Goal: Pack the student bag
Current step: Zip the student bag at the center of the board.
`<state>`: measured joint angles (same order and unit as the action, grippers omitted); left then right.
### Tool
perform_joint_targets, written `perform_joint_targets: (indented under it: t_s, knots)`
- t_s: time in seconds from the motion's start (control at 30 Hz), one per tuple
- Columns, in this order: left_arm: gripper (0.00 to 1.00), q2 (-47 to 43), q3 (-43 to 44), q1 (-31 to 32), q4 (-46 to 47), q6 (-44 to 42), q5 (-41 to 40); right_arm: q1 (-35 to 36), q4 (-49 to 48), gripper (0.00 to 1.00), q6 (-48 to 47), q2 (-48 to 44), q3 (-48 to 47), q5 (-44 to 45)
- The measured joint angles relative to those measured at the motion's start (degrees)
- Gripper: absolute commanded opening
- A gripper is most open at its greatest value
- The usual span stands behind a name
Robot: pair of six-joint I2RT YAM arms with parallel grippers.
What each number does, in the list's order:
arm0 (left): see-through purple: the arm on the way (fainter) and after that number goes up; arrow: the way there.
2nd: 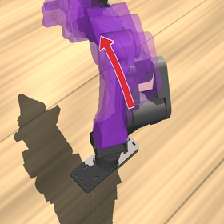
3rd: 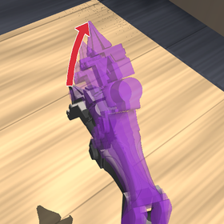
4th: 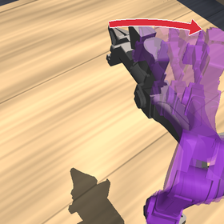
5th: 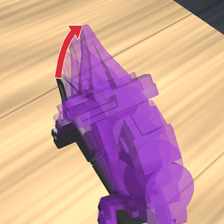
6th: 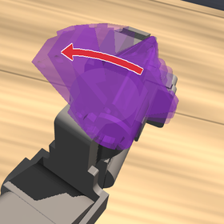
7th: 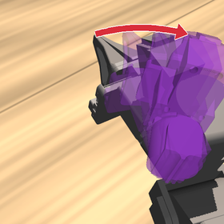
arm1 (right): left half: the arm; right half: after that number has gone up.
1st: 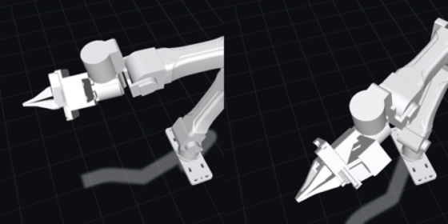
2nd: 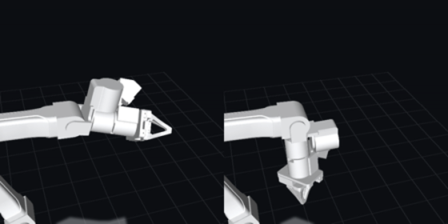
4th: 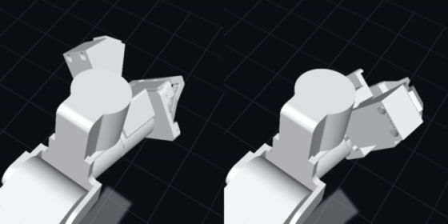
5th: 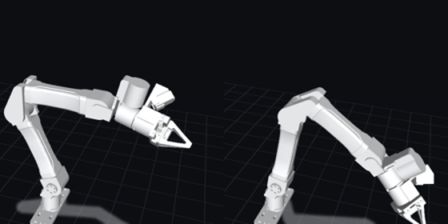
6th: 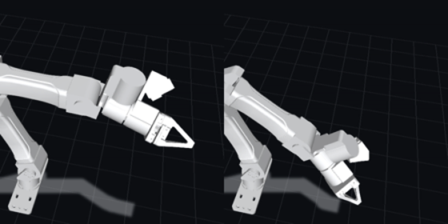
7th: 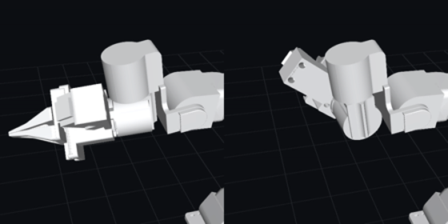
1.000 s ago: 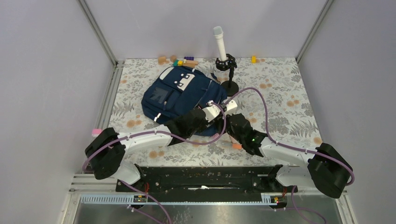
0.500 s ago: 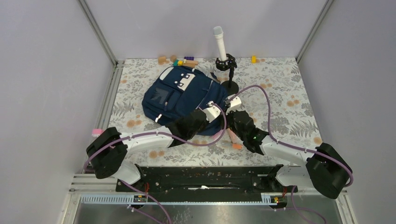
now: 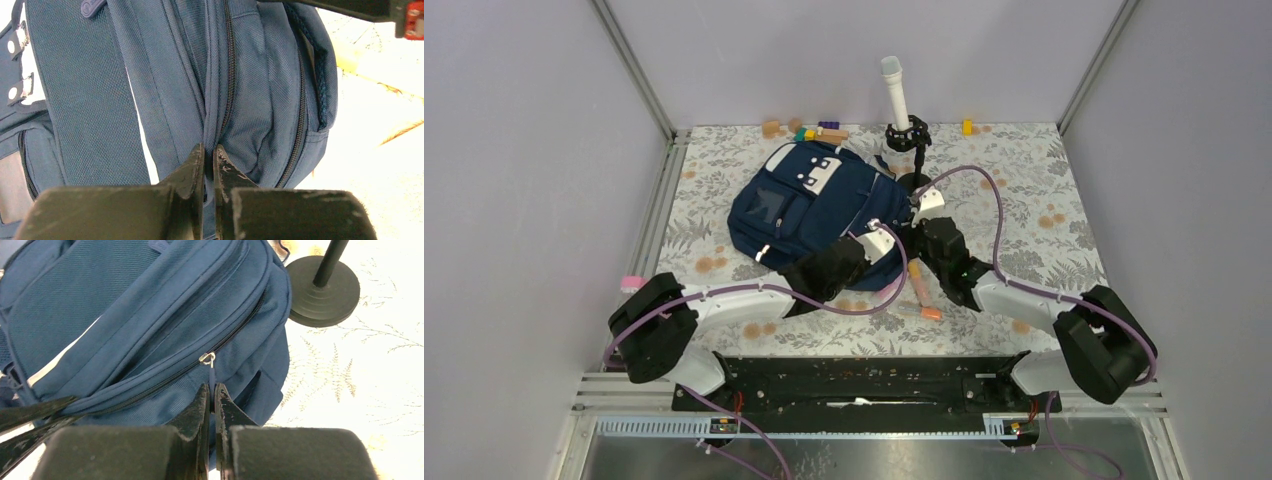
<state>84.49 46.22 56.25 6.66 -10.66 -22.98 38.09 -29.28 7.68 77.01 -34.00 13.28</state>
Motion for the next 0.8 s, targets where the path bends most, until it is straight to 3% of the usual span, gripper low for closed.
perform_joint_targets:
  t_s: [0.37,0.7,0.73,0.8]
  knots:
    - [0.00,-1.9,-0.8,-0.7,-1.5,4.4,-1.7,-4.1,-1.5,0.00,0.1,5.4,-3.0,-2.6]
    - [0.01,-8.7,-2.7,-2.5,-9.0,10.7,-3.2,-4.6,-1.2,0.00,1.1,6.5,-5.2,-8.2]
    - [0.08,-9.2,-2.8,-2.6,-9.6,10.9,-3.2,-4.6,-1.1,0.00,1.4,6.5,-5.2,-8.8]
    - [0.33,-10.6,-2.8,-2.9,-11.1,11.5,-2.7,-4.5,-1.0,0.00,2.1,6.4,-5.1,-9.9]
